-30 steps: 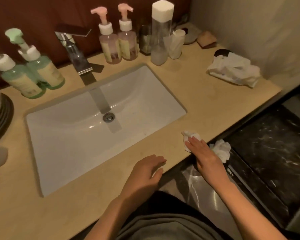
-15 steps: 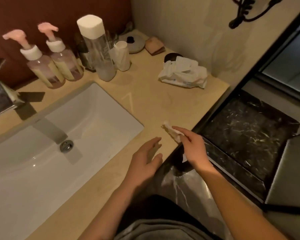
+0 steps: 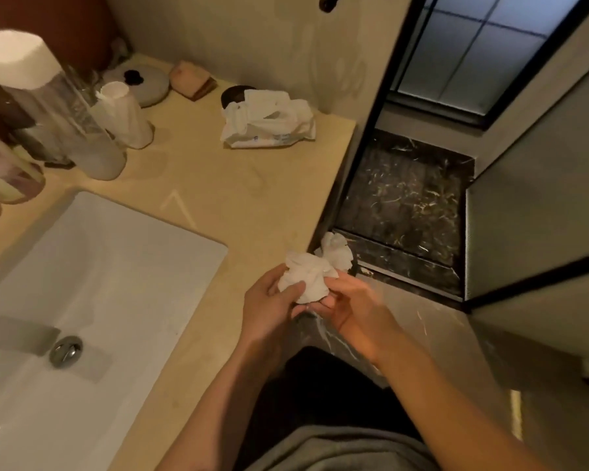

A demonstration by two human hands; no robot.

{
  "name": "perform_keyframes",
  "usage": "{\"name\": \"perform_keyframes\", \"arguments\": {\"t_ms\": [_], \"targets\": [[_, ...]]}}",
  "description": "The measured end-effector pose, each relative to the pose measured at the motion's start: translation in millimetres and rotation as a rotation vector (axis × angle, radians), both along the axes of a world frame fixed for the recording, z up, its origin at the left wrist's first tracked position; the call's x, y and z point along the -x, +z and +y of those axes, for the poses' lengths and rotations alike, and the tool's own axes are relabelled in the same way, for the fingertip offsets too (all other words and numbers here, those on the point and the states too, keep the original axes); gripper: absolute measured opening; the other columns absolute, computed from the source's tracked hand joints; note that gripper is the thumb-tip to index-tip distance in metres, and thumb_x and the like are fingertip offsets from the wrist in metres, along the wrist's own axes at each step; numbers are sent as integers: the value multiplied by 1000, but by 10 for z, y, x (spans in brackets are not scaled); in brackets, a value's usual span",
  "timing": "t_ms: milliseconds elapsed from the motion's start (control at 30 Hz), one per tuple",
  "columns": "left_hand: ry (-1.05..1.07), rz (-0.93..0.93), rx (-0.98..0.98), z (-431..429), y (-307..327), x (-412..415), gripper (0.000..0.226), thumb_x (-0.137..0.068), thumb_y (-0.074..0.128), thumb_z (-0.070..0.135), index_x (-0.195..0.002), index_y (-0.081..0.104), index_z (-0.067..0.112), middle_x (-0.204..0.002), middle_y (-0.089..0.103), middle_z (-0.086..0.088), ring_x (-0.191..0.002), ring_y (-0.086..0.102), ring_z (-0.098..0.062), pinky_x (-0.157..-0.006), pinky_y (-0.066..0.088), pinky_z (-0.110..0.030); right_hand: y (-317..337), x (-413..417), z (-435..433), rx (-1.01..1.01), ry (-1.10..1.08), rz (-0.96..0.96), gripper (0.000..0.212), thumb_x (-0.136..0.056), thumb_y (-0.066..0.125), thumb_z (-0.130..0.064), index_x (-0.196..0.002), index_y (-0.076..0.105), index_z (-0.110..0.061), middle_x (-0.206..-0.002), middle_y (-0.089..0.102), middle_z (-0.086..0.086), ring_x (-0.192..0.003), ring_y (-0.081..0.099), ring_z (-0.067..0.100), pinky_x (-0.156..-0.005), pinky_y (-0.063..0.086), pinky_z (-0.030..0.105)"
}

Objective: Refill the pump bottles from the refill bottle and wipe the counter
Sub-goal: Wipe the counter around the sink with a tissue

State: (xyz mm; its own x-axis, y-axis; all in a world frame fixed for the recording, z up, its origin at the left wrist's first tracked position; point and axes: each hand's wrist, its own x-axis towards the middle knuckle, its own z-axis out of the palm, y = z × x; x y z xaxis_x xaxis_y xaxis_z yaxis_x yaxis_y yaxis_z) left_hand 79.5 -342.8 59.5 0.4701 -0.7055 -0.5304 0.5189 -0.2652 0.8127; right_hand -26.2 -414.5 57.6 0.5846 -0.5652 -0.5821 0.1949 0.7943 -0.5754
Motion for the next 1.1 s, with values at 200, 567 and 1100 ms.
{"name": "perform_keyframes", "arguments": {"t_ms": [200,567,1100], "targets": [[-264,-945,234,104,-250,183,18,-83,53,28,-94,66,34,-93,63,9,-85,60,-5,-69,49,-18,-218,267,223,-56,58,198,25,-92,49,-6,-114,61,-3,-104,69,15,-96,66,27,-84,54,36],[-903,-1407,38,-659,-421,603,53,-84,63,13,-134,47,14,-133,52,-7,-116,54,-23,-92,50,-36,-367,724,-786,-276,116,224,34,-75,56,-17,-104,61,-1,-89,61,18,-82,58,27,-82,47,38],[-605,-573,-281,-2072,-602,629,56,-95,52,21,-146,28,19,-155,20,1,-141,20,-14,-96,17,-11,-1223,500,-2549,-293,165,435,11,-94,48,-8,-100,56,-2,-91,62,13,-80,59,22,-73,50,31]]}}
